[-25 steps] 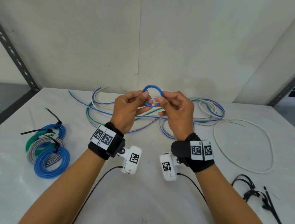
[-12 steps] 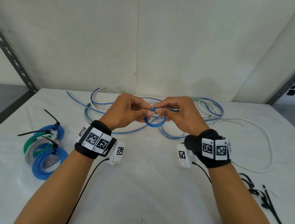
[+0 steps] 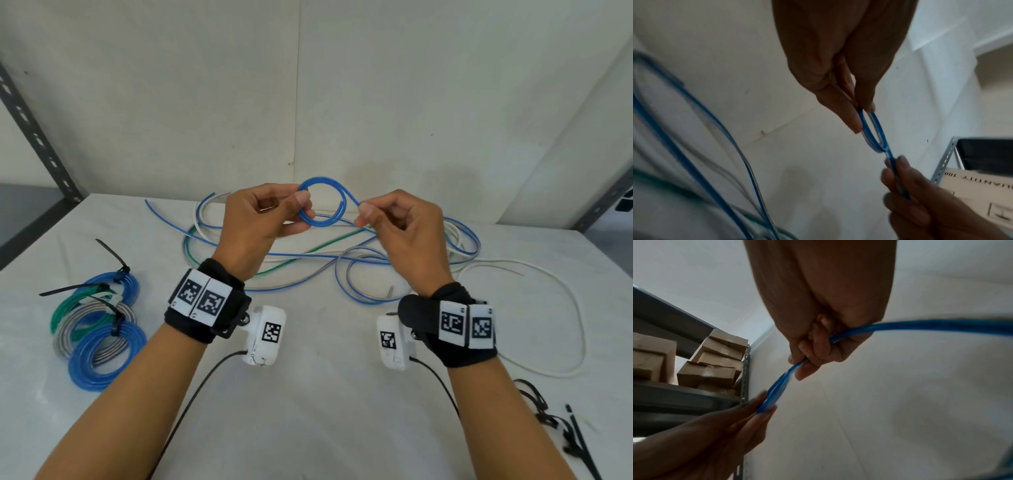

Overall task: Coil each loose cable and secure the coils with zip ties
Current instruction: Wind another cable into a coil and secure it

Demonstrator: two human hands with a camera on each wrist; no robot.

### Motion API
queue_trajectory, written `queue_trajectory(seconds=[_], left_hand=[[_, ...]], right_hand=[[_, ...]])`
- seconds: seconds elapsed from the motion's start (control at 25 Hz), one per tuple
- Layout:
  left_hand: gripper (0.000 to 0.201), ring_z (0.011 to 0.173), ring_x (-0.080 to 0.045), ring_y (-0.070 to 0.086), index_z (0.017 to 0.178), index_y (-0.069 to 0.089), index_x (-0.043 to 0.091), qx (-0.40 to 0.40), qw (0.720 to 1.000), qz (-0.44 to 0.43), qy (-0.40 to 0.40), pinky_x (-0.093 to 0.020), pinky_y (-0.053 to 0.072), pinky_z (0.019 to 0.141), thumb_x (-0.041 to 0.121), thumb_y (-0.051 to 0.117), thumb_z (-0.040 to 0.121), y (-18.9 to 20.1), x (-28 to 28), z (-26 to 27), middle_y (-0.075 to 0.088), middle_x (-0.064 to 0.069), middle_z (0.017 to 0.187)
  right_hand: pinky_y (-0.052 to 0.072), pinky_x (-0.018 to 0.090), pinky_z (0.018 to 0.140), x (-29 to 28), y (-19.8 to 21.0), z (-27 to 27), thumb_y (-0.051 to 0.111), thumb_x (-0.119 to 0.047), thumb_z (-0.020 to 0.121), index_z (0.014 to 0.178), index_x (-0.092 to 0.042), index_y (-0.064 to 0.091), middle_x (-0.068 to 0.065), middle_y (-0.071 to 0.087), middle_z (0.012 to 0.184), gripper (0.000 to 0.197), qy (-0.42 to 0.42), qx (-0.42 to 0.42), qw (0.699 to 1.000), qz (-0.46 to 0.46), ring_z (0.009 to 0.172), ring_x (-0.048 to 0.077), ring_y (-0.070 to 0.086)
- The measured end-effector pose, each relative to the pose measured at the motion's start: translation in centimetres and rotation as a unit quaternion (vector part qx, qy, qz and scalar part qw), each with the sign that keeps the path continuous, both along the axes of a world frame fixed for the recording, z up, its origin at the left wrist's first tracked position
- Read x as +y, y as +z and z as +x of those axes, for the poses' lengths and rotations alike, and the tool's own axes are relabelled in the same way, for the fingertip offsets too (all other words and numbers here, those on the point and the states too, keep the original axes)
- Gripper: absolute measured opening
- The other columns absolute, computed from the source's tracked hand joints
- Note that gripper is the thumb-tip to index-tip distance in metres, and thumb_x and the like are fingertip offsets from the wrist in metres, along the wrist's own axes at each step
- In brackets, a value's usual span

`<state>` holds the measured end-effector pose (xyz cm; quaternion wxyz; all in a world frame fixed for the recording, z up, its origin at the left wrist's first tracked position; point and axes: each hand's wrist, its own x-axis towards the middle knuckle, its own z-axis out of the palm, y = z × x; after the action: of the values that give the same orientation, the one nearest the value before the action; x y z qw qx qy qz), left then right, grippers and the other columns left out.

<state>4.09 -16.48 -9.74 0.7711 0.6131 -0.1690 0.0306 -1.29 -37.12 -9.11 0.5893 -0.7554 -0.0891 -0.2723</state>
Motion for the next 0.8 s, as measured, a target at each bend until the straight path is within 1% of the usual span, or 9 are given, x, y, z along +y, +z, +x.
queue_trajectory(seconds=[0.08,0.16,0.24,0.32,0.4,0.52,0.64,0.68,0.8], left_hand=[[0.021,0.08,-0.022,0.072,0.11,0.068,-0.005,0.021,0.999,-0.041,0.01,-0.032,0.061,0.074,0.01,0.067,0.095,-0.3,-0.7,-0.1,0.073,-0.011,0.084],[0.02,0.083,-0.022,0.072,0.109,0.069,-0.001,0.028,0.997,-0.067,0.008,-0.03,0.06,0.073,0.012,0.066,0.095,-0.4,-0.9,-0.1,0.073,-0.012,0.088],[0.018,0.085,-0.022,0.073,0.107,0.07,0.001,0.035,0.995,-0.089,0.0,-0.029,0.059,0.074,0.014,0.066,0.095,-0.5,-1.3,-0.5,0.073,-0.011,0.09],[0.016,0.087,-0.023,0.074,0.105,0.07,0.003,0.04,0.994,-0.1,-0.008,-0.029,0.06,0.074,0.014,0.065,0.096,-0.8,-1.9,-0.9,0.074,-0.011,0.091],[0.015,0.089,-0.025,0.075,0.105,0.07,0.002,0.047,0.993,-0.105,-0.019,-0.029,0.06,0.076,0.012,0.064,0.096,-1.1,-2.5,-1.2,0.076,-0.011,0.092],[0.014,0.091,-0.027,0.075,0.104,0.07,0.002,0.059,0.993,-0.095,-0.042,-0.03,0.061,0.078,0.01,0.065,0.094,-1.3,-2.6,-1.4,0.077,-0.014,0.093],[0.019,0.088,-0.031,0.075,0.105,0.069,-0.005,0.06,0.996,-0.01,-0.057,-0.033,0.062,0.078,0.008,0.069,0.091,-1.2,-1.9,-1.0,0.074,-0.024,0.096],[0.022,0.087,-0.032,0.075,0.107,0.069,-0.006,0.054,0.996,0.028,-0.061,-0.035,0.062,0.079,0.008,0.071,0.09,-1.1,-1.5,-0.8,0.073,-0.026,0.097],[0.028,0.088,-0.031,0.075,0.113,0.072,0.004,0.003,0.986,0.156,-0.065,-0.037,0.063,0.078,0.012,0.078,0.086,-0.8,0.0,0.0,0.074,-0.019,0.098]], right_hand=[[0.046,0.019,0.054,1.4,-0.6,0.0,0.069,-0.009,0.093,0.09,-0.003,0.069,0.013,0.074,0.078,0.007,0.014,0.008,0.999,0.047,0.055,0.008,0.059],[0.046,0.026,0.048,2.5,-1.1,0.1,0.073,-0.011,0.091,0.093,-0.005,0.069,0.014,0.074,0.083,0.007,0.013,0.007,0.996,0.091,0.056,0.015,0.06],[0.05,0.028,0.05,3.2,-1.4,0.1,0.077,-0.011,0.088,0.097,-0.007,0.07,0.012,0.076,0.091,0.012,0.001,0.0,0.993,0.12,0.07,0.02,0.07],[0.053,0.028,0.052,3.7,-1.4,0.0,0.077,-0.011,0.087,0.097,-0.007,0.068,0.011,0.077,0.097,0.014,-0.005,-0.008,0.988,0.154,0.082,0.025,0.073],[0.053,0.027,0.052,3.8,-1.5,0.0,0.076,-0.01,0.088,0.095,-0.007,0.066,0.013,0.077,0.096,0.012,-0.015,-0.012,0.984,0.177,0.084,0.027,0.074],[0.053,0.028,0.053,3.3,-1.8,0.3,0.074,-0.01,0.089,0.096,-0.007,0.067,0.013,0.077,0.095,0.01,-0.031,-0.016,0.984,0.175,0.084,0.029,0.074],[0.054,0.029,0.054,2.6,-1.7,0.5,0.074,-0.011,0.09,0.095,-0.007,0.069,0.015,0.076,0.094,0.008,-0.031,-0.009,0.988,0.154,0.085,0.029,0.074],[0.056,0.029,0.055,2.1,-1.6,0.6,0.074,-0.012,0.09,0.094,-0.008,0.07,0.012,0.077,0.093,0.007,-0.03,-0.002,0.992,0.124,0.085,0.027,0.074],[0.057,0.03,0.065,0.5,-1.8,0.8,0.077,-0.015,0.088,0.089,-0.013,0.075,-0.005,0.075,0.083,0.004,-0.002,0.049,0.996,-0.074,0.081,0.011,0.071]])
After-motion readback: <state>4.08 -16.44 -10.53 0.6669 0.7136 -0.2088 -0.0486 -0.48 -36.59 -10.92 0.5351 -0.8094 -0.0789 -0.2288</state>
